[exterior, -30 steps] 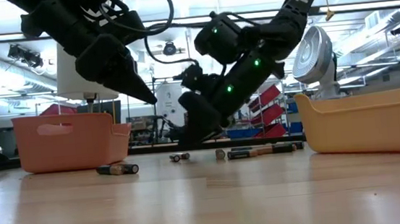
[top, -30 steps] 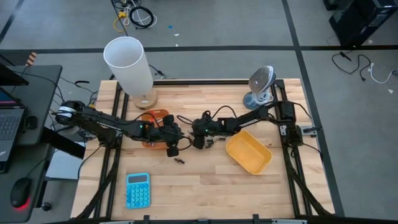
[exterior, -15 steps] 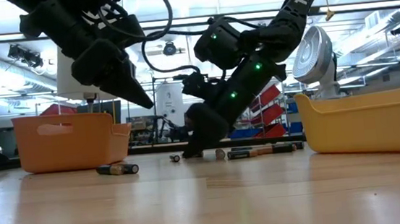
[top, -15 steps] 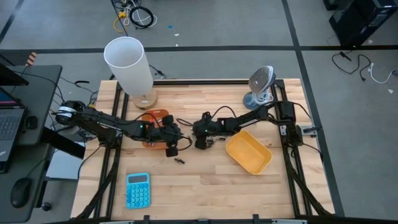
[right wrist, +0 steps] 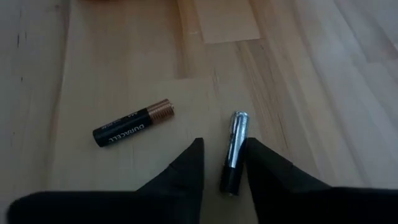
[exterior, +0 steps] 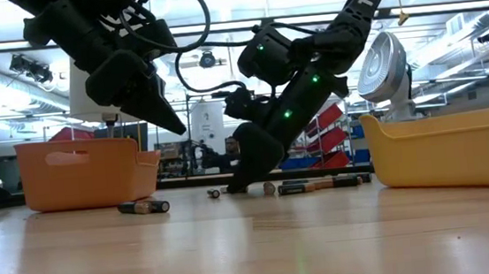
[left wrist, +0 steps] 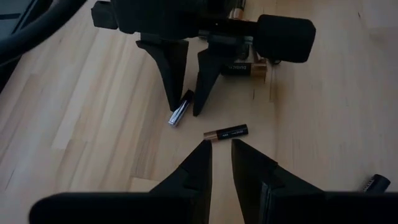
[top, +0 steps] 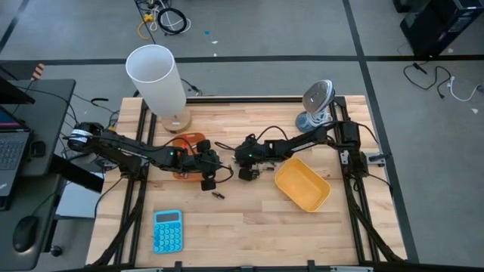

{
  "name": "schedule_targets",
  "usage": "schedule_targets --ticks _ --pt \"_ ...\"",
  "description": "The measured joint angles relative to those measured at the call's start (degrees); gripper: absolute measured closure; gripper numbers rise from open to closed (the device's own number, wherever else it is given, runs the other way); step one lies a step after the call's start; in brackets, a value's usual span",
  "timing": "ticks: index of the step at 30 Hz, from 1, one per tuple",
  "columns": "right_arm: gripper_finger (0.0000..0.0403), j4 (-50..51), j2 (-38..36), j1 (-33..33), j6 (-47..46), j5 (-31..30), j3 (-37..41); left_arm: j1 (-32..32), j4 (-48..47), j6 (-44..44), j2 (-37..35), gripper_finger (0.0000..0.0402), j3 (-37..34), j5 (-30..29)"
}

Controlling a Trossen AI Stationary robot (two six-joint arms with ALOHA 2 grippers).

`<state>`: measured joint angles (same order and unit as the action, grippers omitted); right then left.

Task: Sort batteries
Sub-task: Put the silver battery into the orange bin

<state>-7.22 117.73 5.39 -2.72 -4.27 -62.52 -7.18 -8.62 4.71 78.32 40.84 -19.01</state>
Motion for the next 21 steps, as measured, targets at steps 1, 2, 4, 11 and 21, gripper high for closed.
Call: schedule_targets --ticks 1,2,4,11,21 --pt "0.0315 0.2 0.0 0.0 0.0 0.0 0.0 0.0 0.0 0.0 0.0 0.0338 0.0 0.0" --pt "0.0327 0.3 0.0 0.0 0.0 0.0 0.0 0.0 0.0 0.0 0.0 0.0338 0.0 0.0" --pt "0.0353 0.3 0.0 0.0 0.5 0.0 0.0 0.0 0.0 0.0 0.0 0.0338 0.0 0.0" --pt "0.0388 0.2 0.0 0.0 1.3 0.1 0.2 0.0 0.0 0.1 0.0 0.0338 0.0 1.8" --pt "0.0391 1.8 -3.0 0.0 3.2 0.3 0.6 -0.1 1.4 -0.9 0.0 0.0338 0.0 5.4"
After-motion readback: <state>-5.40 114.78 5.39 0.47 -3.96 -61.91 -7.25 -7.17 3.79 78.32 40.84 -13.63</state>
